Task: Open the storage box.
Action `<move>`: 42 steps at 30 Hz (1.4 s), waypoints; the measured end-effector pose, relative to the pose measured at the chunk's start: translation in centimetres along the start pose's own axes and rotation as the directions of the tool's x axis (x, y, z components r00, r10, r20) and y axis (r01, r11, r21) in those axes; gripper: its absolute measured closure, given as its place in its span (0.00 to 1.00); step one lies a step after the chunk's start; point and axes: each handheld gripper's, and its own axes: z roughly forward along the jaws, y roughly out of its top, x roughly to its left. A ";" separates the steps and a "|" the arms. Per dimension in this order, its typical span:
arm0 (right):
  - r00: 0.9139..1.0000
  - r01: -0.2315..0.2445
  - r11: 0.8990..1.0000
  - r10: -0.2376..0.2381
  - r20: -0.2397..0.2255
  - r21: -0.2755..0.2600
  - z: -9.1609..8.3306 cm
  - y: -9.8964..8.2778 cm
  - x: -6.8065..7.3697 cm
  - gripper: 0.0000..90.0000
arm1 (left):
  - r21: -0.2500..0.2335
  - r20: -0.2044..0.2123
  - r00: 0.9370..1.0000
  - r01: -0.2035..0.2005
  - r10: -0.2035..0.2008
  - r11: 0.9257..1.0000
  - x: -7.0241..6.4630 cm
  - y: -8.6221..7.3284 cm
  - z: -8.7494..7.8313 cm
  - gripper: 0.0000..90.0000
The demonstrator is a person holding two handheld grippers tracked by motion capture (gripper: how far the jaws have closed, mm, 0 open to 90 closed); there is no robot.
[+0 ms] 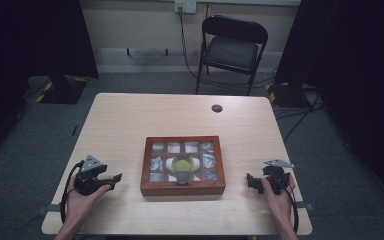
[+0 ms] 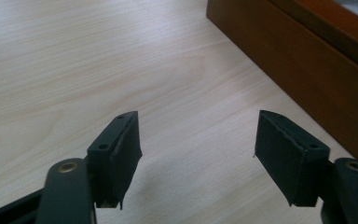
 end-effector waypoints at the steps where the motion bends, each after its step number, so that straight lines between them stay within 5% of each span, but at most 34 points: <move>1: 1.000 0.000 1.000 0.000 0.000 0.000 0.0 0.0 0.0 0.00 | -0.003 0.011 1.000 0.004 -0.004 1.000 -0.1 0.1 0.0 0.36; 7: 1.000 0.000 1.000 0.000 0.000 0.000 0.0 0.0 0.0 0.00 | -0.014 0.066 0.998 -0.020 0.021 1.000 -0.8 1.0 -0.1 0.40; 9: 1.000 0.000 1.000 0.000 0.000 0.000 0.0 0.0 0.0 0.00 | -0.015 0.079 0.997 -0.006 0.007 1.000 -0.8 1.1 -0.2 0.40; 10: 1.000 0.000 1.000 0.000 0.000 0.000 0.0 0.0 0.0 0.00 | -0.021 0.137 0.989 0.051 -0.048 0.998 -0.7 1.2 -0.2 0.40; 13: 1.000 0.000 1.000 0.000 0.000 0.000 0.0 0.0 0.0 0.00 | -0.014 0.119 0.993 0.007 -0.005 1.000 -1.2 1.3 -0.4 0.40; 16: 1.000 0.000 1.000 0.000 0.000 0.000 0.0 0.0 0.0 0.00 | -0.012 0.138 0.990 0.005 -0.004 1.000 -1.4 1.4 -0.4 0.42; 23: 1.000 0.001 1.000 -0.001 -0.001 0.000 0.0 0.0 0.0 0.00 | -0.039 0.218 0.976 -0.012 0.020 0.999 -2.8 2.5 -0.4 0.45; 34: 1.000 0.002 1.000 -0.002 -0.002 0.000 0.0 0.0 0.0 0.00 | -0.065 0.268 0.962 -0.039 0.055 0.997 -4.3 4.0 -0.2 0.48; 42: 1.000 0.002 1.000 -0.002 -0.002 0.000 0.0 0.0 0.0 0.00 | -0.067 0.314 0.943 -0.097 0.113 0.993 -6.1 5.2 0.6 0.51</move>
